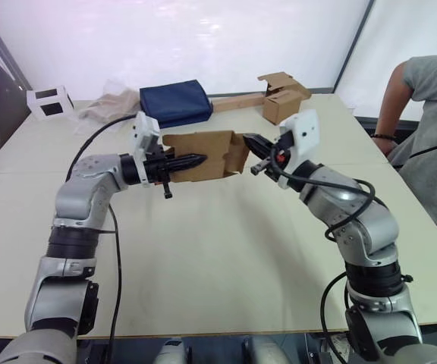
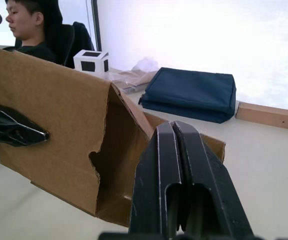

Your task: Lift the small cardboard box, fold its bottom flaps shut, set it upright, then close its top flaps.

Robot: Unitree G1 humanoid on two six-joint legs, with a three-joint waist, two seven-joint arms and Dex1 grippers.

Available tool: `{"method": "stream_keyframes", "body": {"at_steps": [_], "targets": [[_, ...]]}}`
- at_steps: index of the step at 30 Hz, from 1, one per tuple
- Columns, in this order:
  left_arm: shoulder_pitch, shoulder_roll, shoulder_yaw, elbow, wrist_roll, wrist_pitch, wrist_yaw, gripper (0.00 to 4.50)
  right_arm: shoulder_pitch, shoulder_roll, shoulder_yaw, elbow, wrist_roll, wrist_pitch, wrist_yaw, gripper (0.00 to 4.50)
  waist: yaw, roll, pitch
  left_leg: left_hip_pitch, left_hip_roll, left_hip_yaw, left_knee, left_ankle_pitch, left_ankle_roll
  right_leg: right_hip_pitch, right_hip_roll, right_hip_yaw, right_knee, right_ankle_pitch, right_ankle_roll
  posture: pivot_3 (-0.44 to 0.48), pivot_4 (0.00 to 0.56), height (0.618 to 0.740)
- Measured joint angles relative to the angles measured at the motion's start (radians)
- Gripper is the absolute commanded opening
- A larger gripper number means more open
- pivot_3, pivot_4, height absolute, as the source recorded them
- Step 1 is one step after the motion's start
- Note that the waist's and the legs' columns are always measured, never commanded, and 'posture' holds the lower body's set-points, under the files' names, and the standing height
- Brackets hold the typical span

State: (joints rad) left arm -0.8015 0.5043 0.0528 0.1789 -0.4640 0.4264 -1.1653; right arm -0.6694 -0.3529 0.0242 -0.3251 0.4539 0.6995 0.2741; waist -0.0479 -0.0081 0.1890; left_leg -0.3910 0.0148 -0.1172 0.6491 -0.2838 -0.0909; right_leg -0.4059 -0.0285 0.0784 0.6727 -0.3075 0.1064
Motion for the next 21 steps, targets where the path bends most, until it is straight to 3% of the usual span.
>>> {"method": "stream_keyframes", "body": {"at_steps": [8,21], "targets": [[-0.002,-0.009,0.001,0.000,-0.013,0.009,0.021,0.04,-0.002,0.047,0.015,0.001,-0.027,-0.001,0.002,0.00,-0.003,0.000,0.000,0.000,0.000,0.000,0.000,0.000,0.000,0.000,0.000,0.000,0.000,0.000,0.000,0.000,0.150,0.740],[-0.018,-0.012,0.015,-0.025,-0.132,0.159,0.046,0.04,-0.013,0.098,0.044,0.001,-0.063,-0.001,0.009,0.00,-0.023,0.000,0.000,0.000,0.000,-0.001,0.000,0.000,0.000,0.000,0.000,0.000,0.000,0.000,0.000,0.000,0.150,0.740]]}}
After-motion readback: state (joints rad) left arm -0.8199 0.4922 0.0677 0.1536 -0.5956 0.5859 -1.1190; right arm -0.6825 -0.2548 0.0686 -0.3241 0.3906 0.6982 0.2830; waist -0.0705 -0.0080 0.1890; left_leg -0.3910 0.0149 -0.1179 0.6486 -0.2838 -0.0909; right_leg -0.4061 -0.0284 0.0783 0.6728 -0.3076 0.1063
